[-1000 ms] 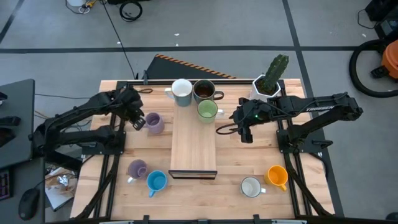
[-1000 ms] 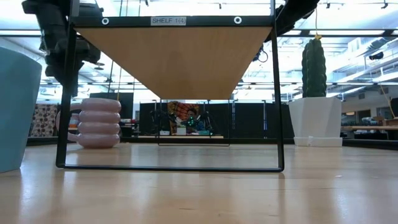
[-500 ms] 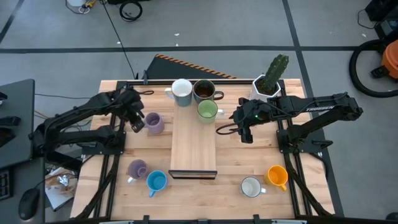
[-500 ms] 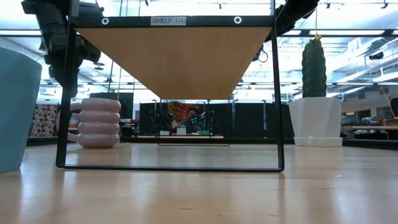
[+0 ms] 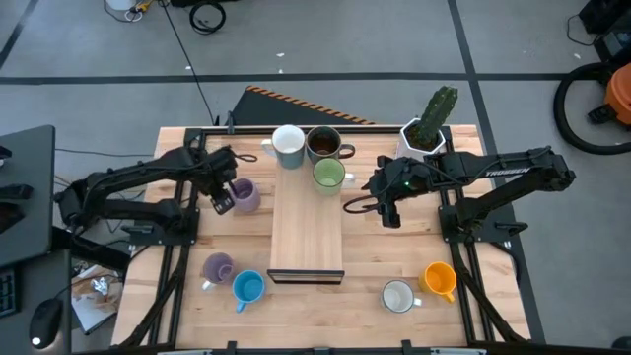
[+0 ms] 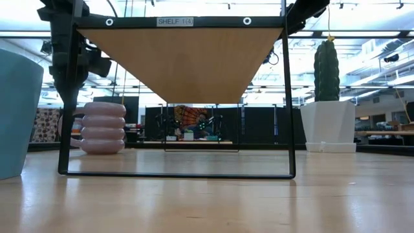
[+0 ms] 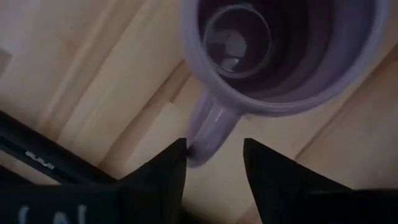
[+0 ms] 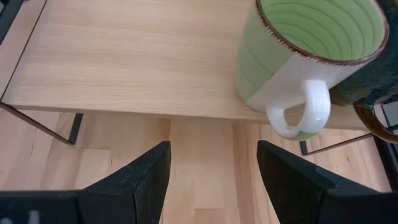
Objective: Place coffee mugs
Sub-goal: Put the top purple mug on the shelf
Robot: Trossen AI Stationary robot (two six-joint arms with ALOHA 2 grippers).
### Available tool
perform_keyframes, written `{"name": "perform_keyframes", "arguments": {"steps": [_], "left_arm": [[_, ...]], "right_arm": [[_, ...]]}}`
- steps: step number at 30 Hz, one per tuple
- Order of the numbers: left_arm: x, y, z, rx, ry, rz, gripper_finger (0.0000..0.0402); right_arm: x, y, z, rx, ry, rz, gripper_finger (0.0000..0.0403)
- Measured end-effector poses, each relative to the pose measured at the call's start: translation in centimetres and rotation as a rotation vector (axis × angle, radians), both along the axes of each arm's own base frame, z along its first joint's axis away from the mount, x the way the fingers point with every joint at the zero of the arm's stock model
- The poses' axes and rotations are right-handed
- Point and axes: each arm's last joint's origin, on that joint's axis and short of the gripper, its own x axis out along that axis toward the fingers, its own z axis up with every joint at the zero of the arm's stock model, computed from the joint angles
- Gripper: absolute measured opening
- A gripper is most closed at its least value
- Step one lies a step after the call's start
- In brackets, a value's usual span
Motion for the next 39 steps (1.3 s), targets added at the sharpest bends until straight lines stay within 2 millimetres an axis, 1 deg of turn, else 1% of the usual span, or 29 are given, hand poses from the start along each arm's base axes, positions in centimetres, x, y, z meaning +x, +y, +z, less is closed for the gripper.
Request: {"name": "perform_keyframes", "arguments": {"steps": [5,13,20,26,39], "left_arm": [[1.1,0.0,-1.0,-0.028,0.049,-0.022,0.016],[2.1,0.1,-2.3,-0.062,0.107,-0.033,0.0131],[2.8,0.0,-2.5,-0.133,0.047,-0.048,0.0098],[3.0,-0.3,-2.5,-0.138,0.041,-0.059,0.0056],[3.3,-1.1,-2.5,-0.14,0.036,-0.077,0.0054]], "right_arm": [[0.1,0.0,0.1,-0.005,-0.01,0.006,0.0245],[0.2,0.0,0.2,0.006,-0.031,0.0,0.0245],[0.2,0.0,0.3,0.018,-0.038,-0.011,0.0245],[0.3,0.0,0.3,0.03,-0.04,-0.021,0.0244],[0.2,0.0,0.3,0.035,-0.039,-0.024,0.0244]]}}
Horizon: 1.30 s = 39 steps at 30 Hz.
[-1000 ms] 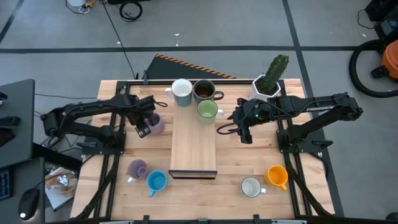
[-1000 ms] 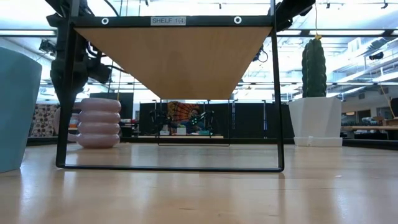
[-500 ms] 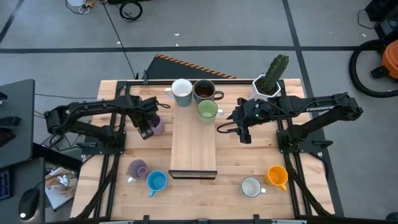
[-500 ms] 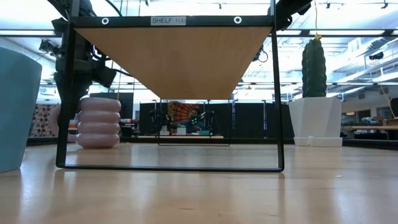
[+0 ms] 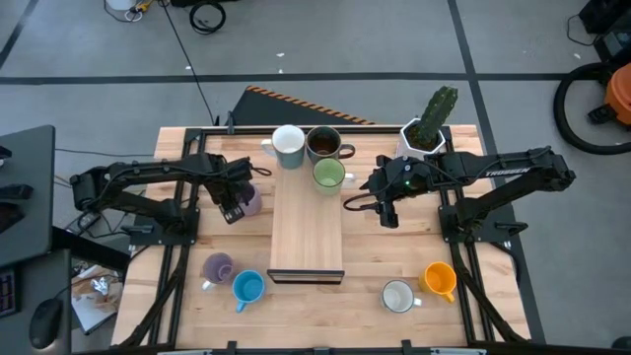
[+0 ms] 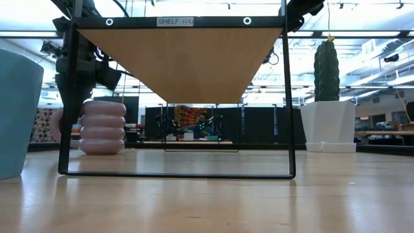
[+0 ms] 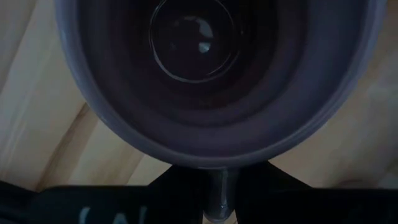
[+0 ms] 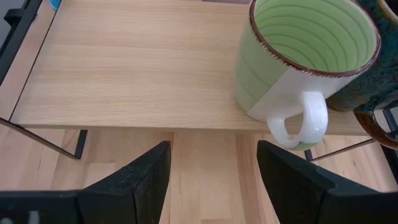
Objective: Place coffee mugs
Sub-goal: Put the top purple mug on the shelf
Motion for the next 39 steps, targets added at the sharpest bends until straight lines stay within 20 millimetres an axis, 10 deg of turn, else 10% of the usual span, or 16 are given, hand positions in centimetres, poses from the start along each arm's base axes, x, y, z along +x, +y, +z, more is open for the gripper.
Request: {"name": "perform_keyframes", "arguments": {"steps": [22,39], "left_arm": [[-0.1,0.0,0.2,0.016,-0.004,-0.031,0.0054],[0.5,-1.1,8.0,0.12,-0.1,-0.16,0.0054]], "right_arm": [[0.0,0.0,0.0,-0.001,0.004,0.0,0.0244],[-0.2,0.0,-0.2,0.004,0.028,-0.007,0.0244]]}}
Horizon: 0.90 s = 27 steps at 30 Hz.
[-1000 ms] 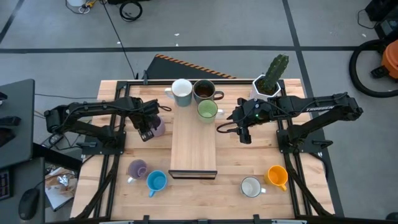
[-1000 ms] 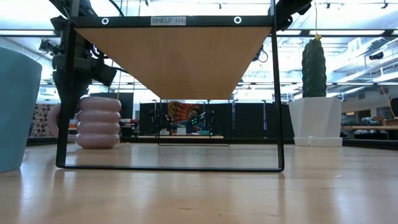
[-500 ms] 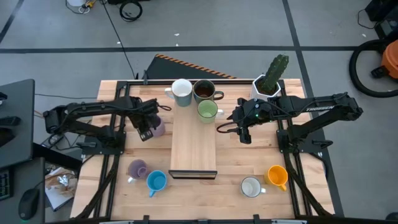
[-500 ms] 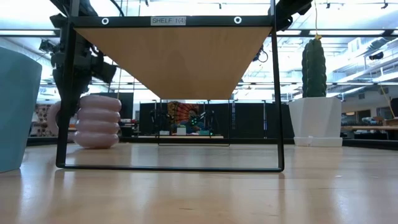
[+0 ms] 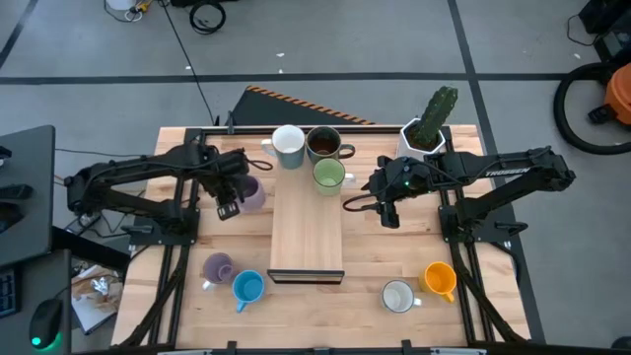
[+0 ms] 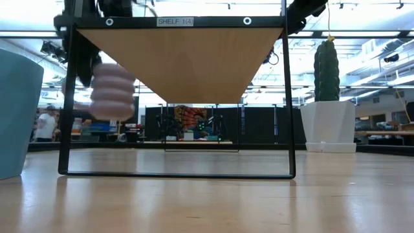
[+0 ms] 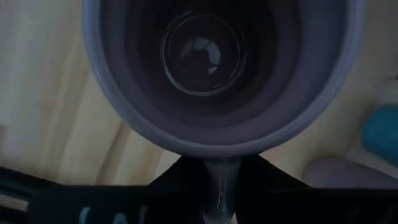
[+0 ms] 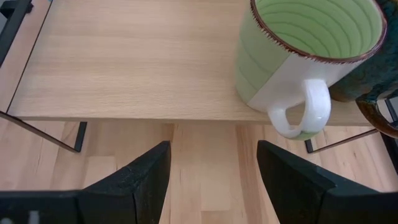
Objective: Place coffee mugs
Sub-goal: Put the top purple mug on the shelf
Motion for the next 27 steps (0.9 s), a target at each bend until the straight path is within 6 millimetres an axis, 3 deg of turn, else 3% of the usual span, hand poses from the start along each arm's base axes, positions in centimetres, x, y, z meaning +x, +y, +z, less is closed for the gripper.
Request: {"name": "perform_keyframes", "arguments": {"steps": [13,22,27], "left_arm": [[-0.1,-0.5,6.6,0.072,-0.11,-0.082,0.0054],[0.6,-1.7,8.3,0.077,-0.212,-0.161,0.0054],[2.5,-1.7,8.0,0.048,-0.271,-0.222,0.0054]], "right_arm": [[-0.3,0.0,-0.3,0.003,0.047,-0.008,0.0244],[-0.8,0.0,-0.4,0.016,0.077,-0.023,0.0244],[-0.7,0.0,-0.3,0.015,0.065,-0.021,0.0244]]}}
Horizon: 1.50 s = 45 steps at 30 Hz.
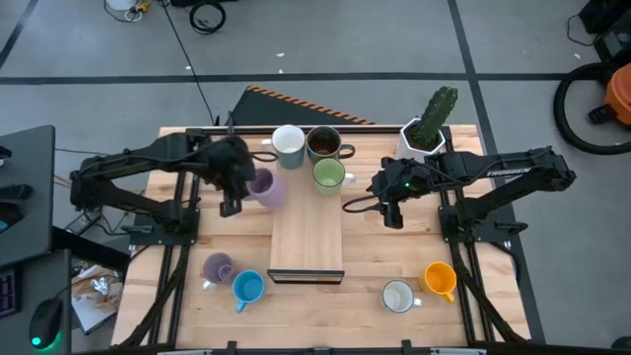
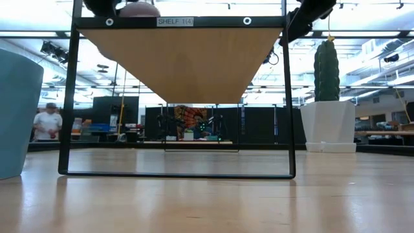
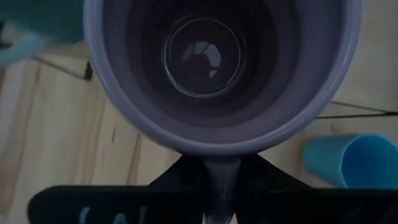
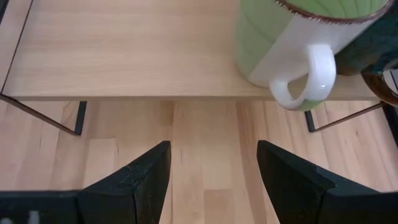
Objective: Place coffee mugs
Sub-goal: Put the top purple mug on the shelf
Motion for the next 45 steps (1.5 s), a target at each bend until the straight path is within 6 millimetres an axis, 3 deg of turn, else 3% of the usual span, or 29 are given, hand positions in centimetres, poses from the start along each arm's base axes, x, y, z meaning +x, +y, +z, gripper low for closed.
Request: {"name": "perform_keyframes", "arguments": {"steps": [13,18,30,37,45], "left_arm": [[6.7,1.3,0.8,0.059,0.073,-0.125,0.0054],[8.2,1.8,0.3,0.095,0.145,-0.151,0.0054],[8.5,4.0,-0.7,0.132,0.216,-0.102,0.0054],[8.5,4.2,-0.6,0.141,0.197,-0.098,0.0087],[8.6,4.3,-0.6,0.16,0.192,-0.091,0.0094]], "right_arm": [[0.1,0.0,0.1,0.003,-0.014,-0.002,0.0244],[0.1,0.0,0.1,0.003,-0.013,-0.001,0.0244],[0.1,0.1,0.1,0.015,-0.013,0.011,0.0244],[0.1,0.1,0.1,0.012,-0.013,0.014,0.0244],[0.1,0.1,0.1,0.013,-0.013,0.014,0.0244]]}}
